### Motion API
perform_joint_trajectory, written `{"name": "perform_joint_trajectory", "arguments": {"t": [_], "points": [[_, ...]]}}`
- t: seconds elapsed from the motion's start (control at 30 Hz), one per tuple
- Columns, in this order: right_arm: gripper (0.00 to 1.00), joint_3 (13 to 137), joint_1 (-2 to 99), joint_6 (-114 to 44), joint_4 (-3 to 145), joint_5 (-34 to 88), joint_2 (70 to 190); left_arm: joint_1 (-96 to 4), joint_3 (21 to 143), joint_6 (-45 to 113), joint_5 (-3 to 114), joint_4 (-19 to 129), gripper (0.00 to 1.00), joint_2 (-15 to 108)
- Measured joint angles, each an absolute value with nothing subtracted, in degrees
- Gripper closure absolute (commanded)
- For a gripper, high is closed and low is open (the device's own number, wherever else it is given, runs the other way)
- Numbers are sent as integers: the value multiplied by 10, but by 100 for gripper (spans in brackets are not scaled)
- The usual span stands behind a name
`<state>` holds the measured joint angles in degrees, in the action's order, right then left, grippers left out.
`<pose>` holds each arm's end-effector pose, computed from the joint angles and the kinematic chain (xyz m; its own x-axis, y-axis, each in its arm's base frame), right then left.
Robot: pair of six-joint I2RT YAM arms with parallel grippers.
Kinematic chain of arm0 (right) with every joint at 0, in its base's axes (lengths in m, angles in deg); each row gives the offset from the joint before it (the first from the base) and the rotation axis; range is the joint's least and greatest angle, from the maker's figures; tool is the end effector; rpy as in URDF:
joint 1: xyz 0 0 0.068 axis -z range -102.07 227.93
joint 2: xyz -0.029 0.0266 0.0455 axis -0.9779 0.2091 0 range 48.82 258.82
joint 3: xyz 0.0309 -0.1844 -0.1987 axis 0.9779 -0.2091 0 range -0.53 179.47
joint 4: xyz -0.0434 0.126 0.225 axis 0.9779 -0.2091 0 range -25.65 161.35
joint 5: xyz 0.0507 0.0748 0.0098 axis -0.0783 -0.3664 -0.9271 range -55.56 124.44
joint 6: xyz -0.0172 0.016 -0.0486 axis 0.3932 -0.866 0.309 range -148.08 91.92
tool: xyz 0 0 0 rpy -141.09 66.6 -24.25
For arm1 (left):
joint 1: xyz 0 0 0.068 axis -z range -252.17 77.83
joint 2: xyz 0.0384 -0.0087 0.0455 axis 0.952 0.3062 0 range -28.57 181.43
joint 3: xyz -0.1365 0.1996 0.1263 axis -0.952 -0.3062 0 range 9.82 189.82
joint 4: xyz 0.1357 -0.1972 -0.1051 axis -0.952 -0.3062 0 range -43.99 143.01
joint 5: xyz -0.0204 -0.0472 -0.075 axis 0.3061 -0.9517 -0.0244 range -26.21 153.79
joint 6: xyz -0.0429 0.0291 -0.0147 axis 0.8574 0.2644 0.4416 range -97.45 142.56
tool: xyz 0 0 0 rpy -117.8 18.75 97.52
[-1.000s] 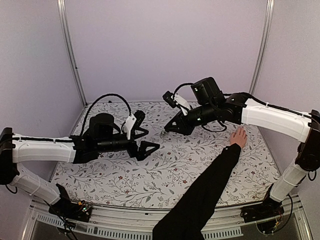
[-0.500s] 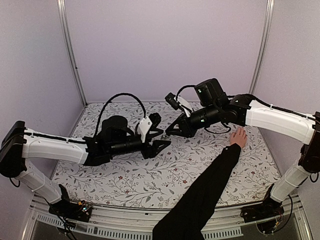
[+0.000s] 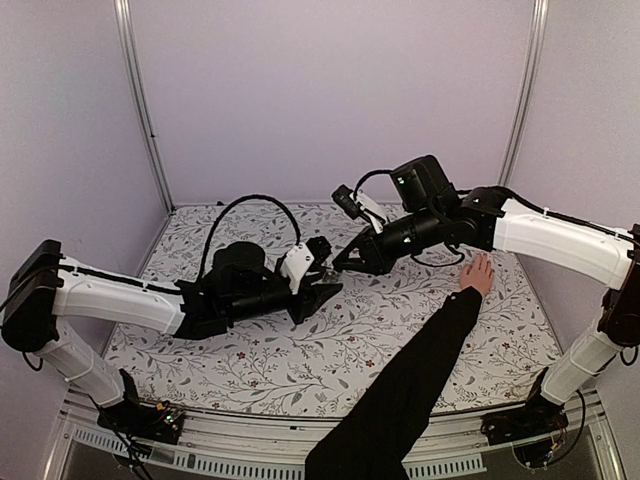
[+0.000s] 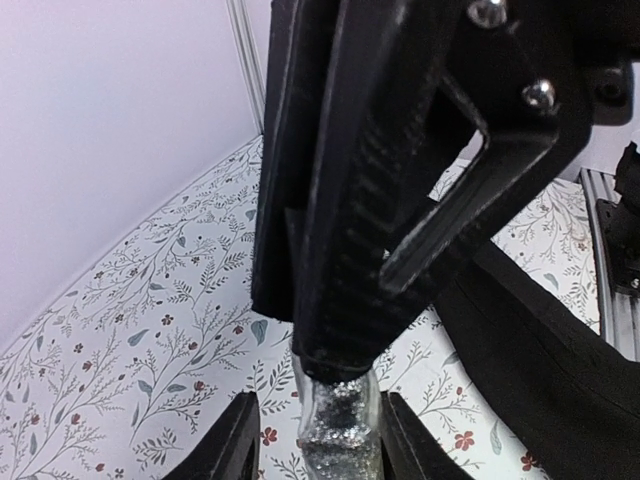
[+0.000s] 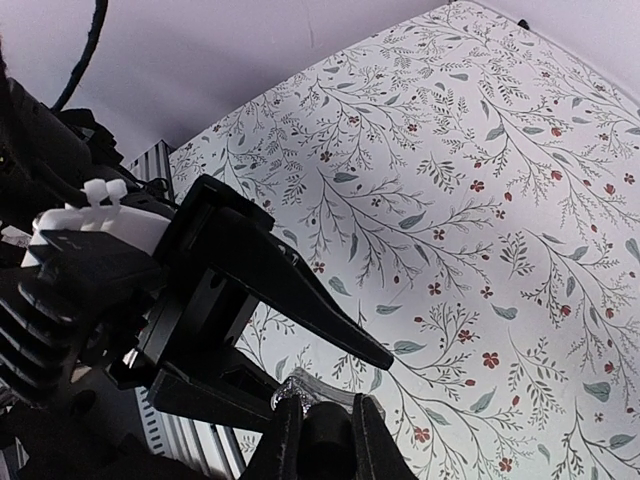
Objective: Paint the nails
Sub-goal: Unscrew the nail polish bottle.
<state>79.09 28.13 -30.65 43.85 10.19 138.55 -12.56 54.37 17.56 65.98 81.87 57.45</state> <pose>0.2178 0.2804 0.3285 -0.4342 -0.4505 -0.7801 -0.8878 0.3606 0.2860 0.1691 -0.2857 0.2357 -0.0366 0.2344 -0.9714 0.8495 0.5193 0.0933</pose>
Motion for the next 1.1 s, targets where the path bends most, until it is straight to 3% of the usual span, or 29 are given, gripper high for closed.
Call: {"name": "perform_joint_trajectory", "arguments": {"t": [0.53,0.83,1.1], "points": [[100,807,281,-311,423,103,1396,-102,549,155,709,825,62,586],[100,809,281,-317,423,104,1397,-100,542,151,722,853,72,571],[100,811,281,-320,422,104,1397,-99,541,152,723,853,62,571]]}}
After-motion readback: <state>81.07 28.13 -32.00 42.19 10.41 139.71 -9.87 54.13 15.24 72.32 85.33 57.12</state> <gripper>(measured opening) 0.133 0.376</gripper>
